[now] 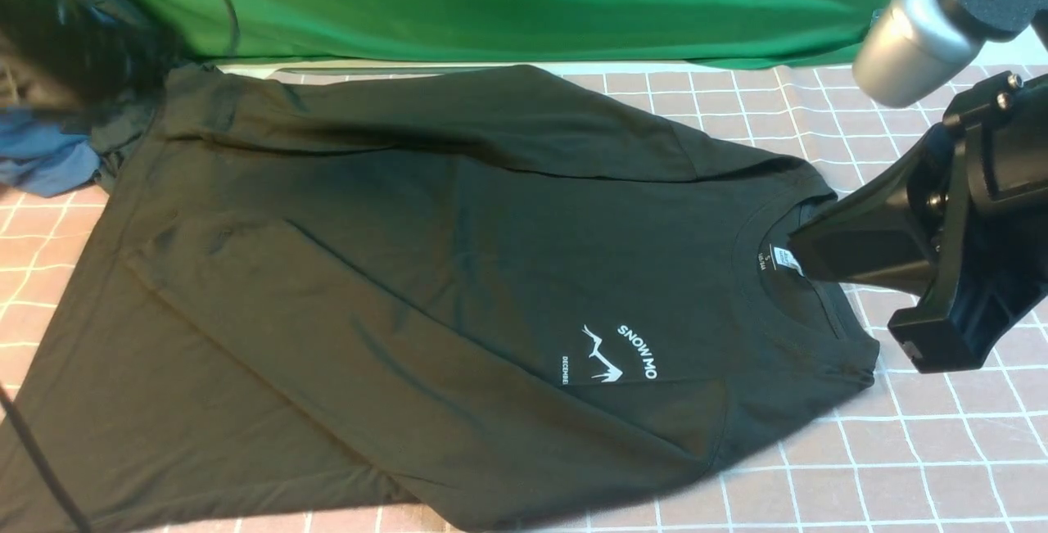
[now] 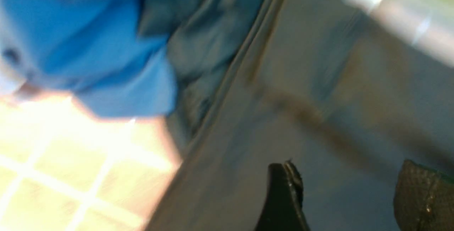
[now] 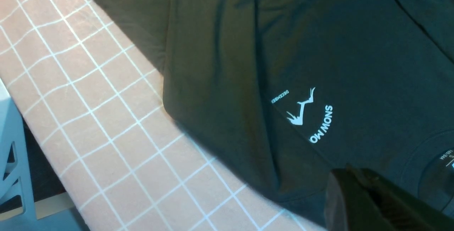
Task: Fold a long-sleeved shirt over a pink coffee tablecloth.
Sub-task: 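Grab the top left corner of the dark shirt with the left gripper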
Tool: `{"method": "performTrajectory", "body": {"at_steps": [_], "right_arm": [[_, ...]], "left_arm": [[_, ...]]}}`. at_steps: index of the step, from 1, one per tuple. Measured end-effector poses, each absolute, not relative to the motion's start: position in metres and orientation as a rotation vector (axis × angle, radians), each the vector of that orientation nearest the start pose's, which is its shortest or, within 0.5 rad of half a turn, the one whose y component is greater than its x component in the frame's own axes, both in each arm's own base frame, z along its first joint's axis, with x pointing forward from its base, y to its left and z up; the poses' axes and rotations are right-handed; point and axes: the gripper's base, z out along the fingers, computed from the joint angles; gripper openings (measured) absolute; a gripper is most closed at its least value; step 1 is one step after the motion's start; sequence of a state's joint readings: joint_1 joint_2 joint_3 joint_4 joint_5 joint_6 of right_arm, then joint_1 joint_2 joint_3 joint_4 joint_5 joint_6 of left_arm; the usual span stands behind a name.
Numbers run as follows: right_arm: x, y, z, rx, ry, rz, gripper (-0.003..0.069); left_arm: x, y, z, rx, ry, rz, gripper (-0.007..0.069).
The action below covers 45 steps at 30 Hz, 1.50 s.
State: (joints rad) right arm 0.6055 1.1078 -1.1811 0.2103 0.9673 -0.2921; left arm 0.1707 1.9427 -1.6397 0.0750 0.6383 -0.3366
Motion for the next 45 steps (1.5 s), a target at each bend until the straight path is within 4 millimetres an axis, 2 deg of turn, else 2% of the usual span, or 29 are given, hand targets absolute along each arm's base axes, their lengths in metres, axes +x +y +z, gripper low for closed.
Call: {"method": "performTrajectory", "body": {"at_steps": [3, 5, 8, 12, 17, 26, 33, 41, 45], "right_arm": [[0.169, 0.136, 0.392, -0.974, 2.165, 0.413, 0.0039], [0.17, 0.136, 0.392, -0.968, 2.155, 0.414, 0.0039], [0.17, 0.136, 0.393, -0.963, 2.148, 0.414, 0.0039], [0.17, 0.136, 0.393, -0.96, 2.142, 0.415, 0.0039], [0.171, 0.137, 0.393, -0.959, 2.141, 0.415, 0.0039], [0.171, 0.137, 0.394, -0.954, 2.134, 0.416, 0.0038], [0.171, 0.137, 0.394, -0.954, 2.134, 0.416, 0.0038], [0.171, 0.137, 0.394, -0.954, 2.133, 0.417, 0.0038], [0.171, 0.137, 0.394, -0.951, 2.133, 0.425, 0.0038]], "left_arm": [[0.458, 0.079, 0.277, -0.621, 2.322, -0.085, 0.0425], [0.469, 0.078, 0.272, -0.665, 2.325, -0.143, 0.0425], [0.485, 0.078, 0.253, -0.766, 2.352, -0.205, 0.0425], [0.493, 0.081, 0.226, -0.928, 2.368, -0.247, 0.043], [0.496, 0.088, 0.207, -1.059, 2.354, -0.269, 0.0449], [0.503, 0.091, 0.187, -1.096, 2.332, -0.278, 0.0449], [0.509, 0.094, 0.189, -1.056, 2.268, -0.262, 0.0449], [0.506, 0.101, 0.173, -1.108, 2.311, -0.251, 0.0449], [0.507, 0.103, 0.173, -1.105, 2.295, -0.252, 0.0448]]}}
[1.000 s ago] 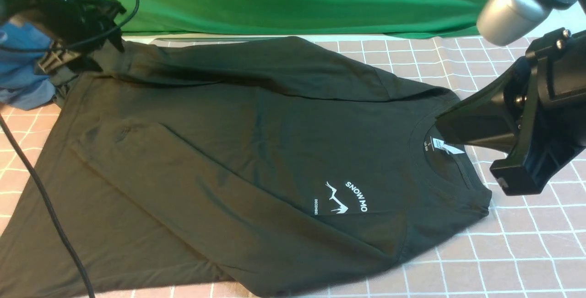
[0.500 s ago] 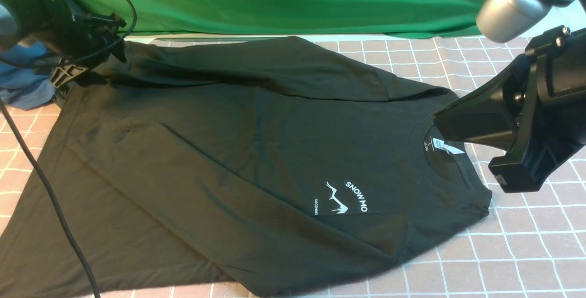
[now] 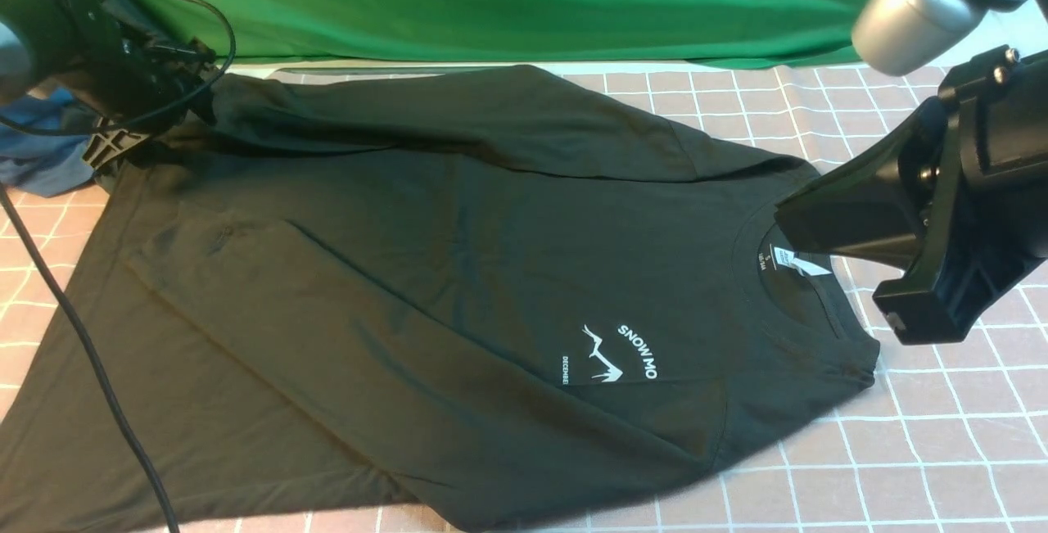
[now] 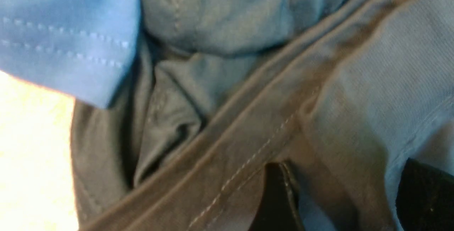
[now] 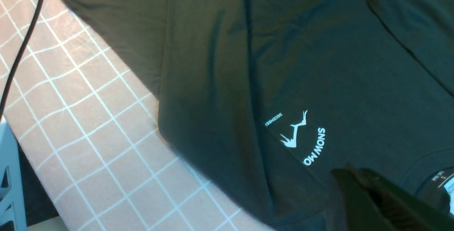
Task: Fold a long-sleeved shirt over a pink coffee tablecloth.
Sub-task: 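Grab the top left corner of the dark shirt with the left gripper, then fold the left side of the dark shirt inward over its body with the left gripper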
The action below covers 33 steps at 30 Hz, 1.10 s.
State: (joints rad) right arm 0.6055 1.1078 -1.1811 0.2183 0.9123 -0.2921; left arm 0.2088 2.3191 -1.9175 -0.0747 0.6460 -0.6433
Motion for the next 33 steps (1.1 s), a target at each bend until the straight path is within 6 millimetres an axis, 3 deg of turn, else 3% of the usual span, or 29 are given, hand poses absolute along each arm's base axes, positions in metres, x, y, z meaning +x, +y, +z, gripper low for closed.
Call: {"method": "performTrajectory", "body": {"at_steps": [5, 12, 13, 18, 25, 33], "right_arm": [[0.171, 0.138, 0.395, -0.941, 2.127, 0.446, 0.0038], [0.171, 0.139, 0.395, -0.939, 2.127, 0.449, 0.0038], [0.171, 0.139, 0.395, -0.933, 2.13, 0.451, 0.0038], [0.171, 0.139, 0.395, -0.922, 2.136, 0.457, 0.0038], [0.171, 0.139, 0.395, -0.911, 2.137, 0.462, 0.0038], [0.171, 0.139, 0.396, -0.936, 2.121, 0.45, 0.0038]], "left_arm": [[0.512, 0.105, 0.172, -1.088, 2.243, -0.265, 0.0404], [0.513, 0.106, 0.163, -1.069, 2.264, -0.252, 0.0137], [0.513, 0.106, 0.164, -1.053, 2.269, -0.246, 0.0071], [0.51, 0.105, 0.184, -1.013, 2.259, -0.242, 0.0048], [0.486, 0.099, 0.253, -0.921, 2.285, -0.231, 0.0048], [0.46, 0.089, 0.281, -0.892, 2.442, -0.221, 0.0048]]}}
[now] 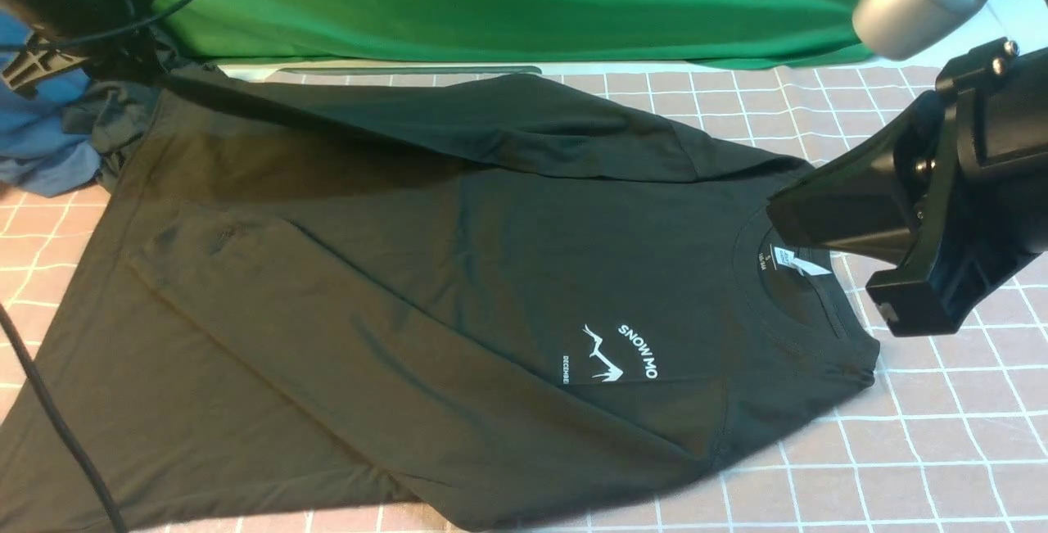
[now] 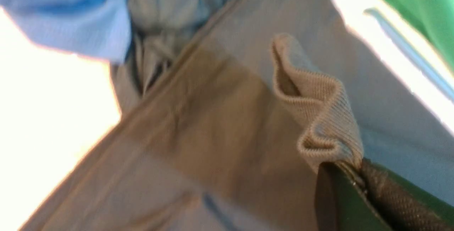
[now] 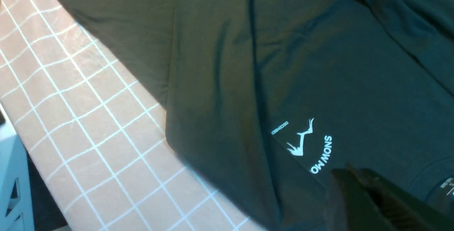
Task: Fold a long-sleeved shirt over a pink coffee tablecloth.
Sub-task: 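Fold the left side of the dark shirt inward over its body with the left gripper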
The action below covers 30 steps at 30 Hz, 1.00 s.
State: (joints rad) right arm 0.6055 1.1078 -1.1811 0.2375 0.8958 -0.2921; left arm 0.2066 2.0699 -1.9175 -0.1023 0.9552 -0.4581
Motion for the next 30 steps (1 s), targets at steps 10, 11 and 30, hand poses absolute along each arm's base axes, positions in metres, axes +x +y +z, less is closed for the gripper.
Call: {"method": "performTrajectory", "body": {"at_steps": [10, 11, 30], "right_arm": [[0.171, 0.139, 0.396, -0.981, 2.095, 0.427, 0.0038], [0.171, 0.139, 0.396, -0.985, 2.093, 0.425, 0.0038], [0.17, 0.138, 0.397, -1.015, 2.074, 0.411, 0.0038]], "left_arm": [[0.44, 0.046, 0.294, -0.726, 2.664, -0.019, 0.0048], [0.438, 0.04, 0.294, -0.694, 2.683, 0.04, 0.0048], [0.335, 0.022, 0.278, -0.851, 2.822, 0.125, 0.0048]]}}
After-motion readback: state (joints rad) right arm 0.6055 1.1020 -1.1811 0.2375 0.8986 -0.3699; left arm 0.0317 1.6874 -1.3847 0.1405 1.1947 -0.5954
